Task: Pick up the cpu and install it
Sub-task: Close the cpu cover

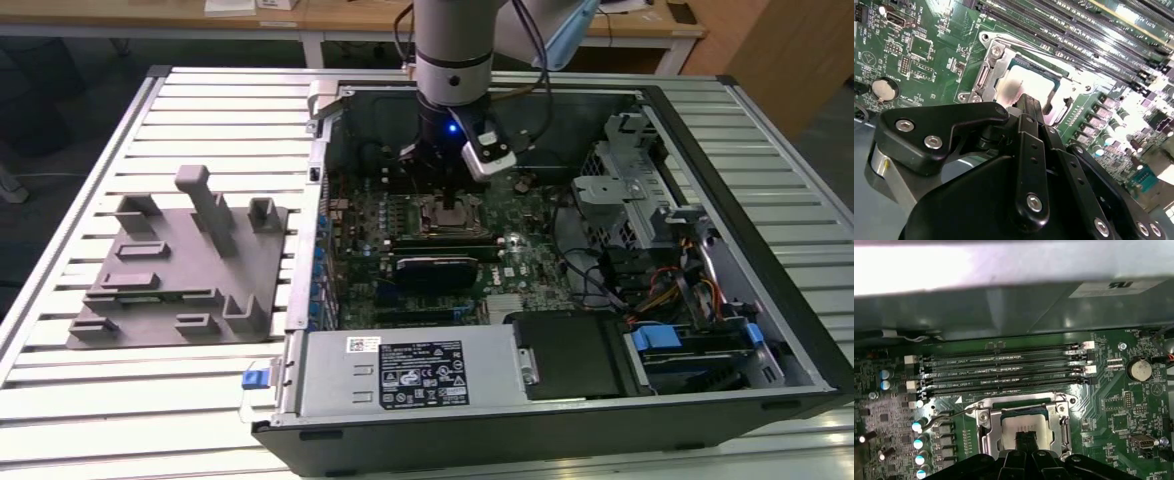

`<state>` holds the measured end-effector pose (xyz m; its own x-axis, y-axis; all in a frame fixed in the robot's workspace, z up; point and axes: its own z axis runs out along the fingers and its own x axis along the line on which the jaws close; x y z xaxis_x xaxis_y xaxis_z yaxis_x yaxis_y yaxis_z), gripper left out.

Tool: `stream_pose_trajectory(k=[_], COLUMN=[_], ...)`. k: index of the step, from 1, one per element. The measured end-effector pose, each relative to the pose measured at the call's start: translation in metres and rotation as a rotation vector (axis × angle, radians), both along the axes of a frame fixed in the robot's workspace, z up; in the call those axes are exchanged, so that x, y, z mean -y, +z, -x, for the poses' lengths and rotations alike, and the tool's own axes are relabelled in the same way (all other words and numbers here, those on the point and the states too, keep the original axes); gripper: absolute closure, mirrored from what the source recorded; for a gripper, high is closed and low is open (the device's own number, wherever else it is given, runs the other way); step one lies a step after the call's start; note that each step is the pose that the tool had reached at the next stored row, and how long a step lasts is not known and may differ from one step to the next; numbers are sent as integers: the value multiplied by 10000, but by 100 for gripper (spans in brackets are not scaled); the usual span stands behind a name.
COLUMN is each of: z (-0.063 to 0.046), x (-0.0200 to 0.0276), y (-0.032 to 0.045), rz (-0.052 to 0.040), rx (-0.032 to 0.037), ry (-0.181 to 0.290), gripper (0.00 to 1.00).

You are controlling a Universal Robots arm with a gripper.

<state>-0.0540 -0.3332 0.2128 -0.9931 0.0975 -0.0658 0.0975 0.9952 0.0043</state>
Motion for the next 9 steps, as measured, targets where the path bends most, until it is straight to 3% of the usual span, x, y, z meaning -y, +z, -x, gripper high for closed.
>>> stream_pose_trajectory(k=[9], z=[76], x=[28], y=[-33], rz=[0], rx=[0], ry=[292], gripper=[89])
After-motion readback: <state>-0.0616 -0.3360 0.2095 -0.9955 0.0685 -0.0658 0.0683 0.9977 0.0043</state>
